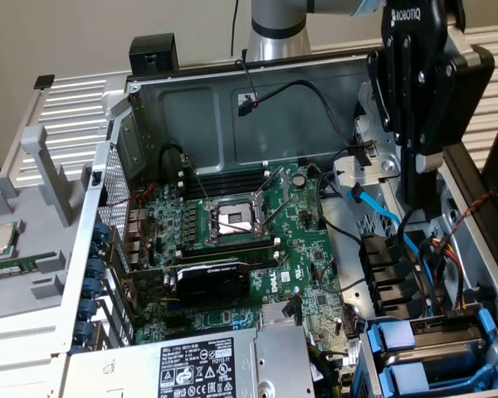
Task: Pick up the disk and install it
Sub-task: 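Insert the second disk wire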
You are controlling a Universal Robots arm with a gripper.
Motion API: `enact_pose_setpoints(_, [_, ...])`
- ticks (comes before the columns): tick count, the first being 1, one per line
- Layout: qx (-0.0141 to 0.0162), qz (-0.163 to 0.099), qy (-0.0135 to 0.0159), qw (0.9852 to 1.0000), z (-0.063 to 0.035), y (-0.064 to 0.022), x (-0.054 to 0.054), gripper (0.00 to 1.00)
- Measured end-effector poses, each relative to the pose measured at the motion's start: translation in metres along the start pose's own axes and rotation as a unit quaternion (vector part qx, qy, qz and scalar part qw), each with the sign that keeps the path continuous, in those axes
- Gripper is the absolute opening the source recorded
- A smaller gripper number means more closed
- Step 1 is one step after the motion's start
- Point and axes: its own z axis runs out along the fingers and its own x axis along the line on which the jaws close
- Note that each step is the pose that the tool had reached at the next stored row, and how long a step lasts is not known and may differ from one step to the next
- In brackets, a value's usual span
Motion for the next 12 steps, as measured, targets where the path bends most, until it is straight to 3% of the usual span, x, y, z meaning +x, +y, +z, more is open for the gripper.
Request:
enact_pose_setpoints(4, [0.0005, 0.001, -0.0139, 0.9999, 0.0014, 0.0005, 0.004, 0.17])
enact_pose_setpoints(6, [-0.0004, 0.001, -0.019, 0.9998, 0.0024, 0.0007, 0.006, 0.17])
enact_pose_setpoints(8, [-0.0018, 0.001, -0.0213, 0.9998, 0.0038, 0.0011, 0.009, 0.17])
enact_pose_setpoints(12, [-0.0043, 0.0, -0.0225, 0.9997, 0.0057, 0.0019, 0.018, 0.17])
